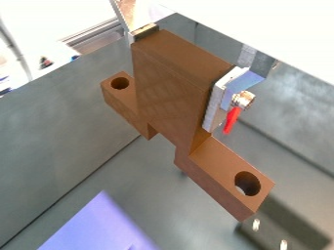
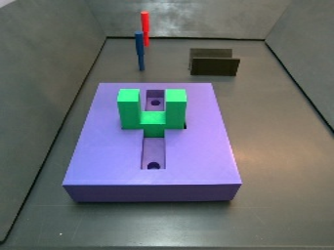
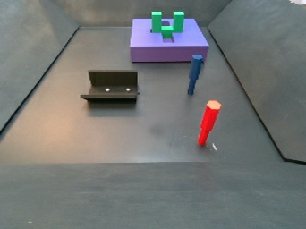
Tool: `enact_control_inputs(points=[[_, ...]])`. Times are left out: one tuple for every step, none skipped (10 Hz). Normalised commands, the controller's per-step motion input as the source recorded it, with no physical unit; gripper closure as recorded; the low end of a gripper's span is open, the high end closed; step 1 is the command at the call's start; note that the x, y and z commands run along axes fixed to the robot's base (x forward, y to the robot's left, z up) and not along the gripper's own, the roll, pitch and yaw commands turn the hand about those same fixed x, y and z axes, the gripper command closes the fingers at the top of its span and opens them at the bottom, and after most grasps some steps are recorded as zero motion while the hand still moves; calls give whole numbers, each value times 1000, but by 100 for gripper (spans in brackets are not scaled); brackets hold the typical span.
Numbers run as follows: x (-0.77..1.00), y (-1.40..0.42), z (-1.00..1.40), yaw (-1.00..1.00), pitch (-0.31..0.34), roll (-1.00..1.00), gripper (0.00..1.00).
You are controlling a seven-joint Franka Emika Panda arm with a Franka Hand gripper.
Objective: Pick up the brown object. Move up. Move to above the board. Insert the brown object.
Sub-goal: Move to above the board, then insert the brown object.
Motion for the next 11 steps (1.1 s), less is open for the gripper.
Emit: enact_control_inputs(points=[[332, -1400, 106, 7, 144, -7, 100], [348, -1400, 119, 7, 144, -1, 100], [373, -1400, 131, 11, 149, 13, 100], [309, -992, 97, 9, 154, 14, 100], [228, -613, 71, 6, 160, 34, 100], [146, -299, 48, 11, 128, 40, 100], [0, 26, -46, -17, 0, 0, 100], [-131, 26, -191, -583, -106, -56, 100], [-77, 0, -251, -951, -150, -29, 100], [0, 0, -331, -1000, -161, -24, 100], [0, 0, -326, -1000, -163, -20, 100]])
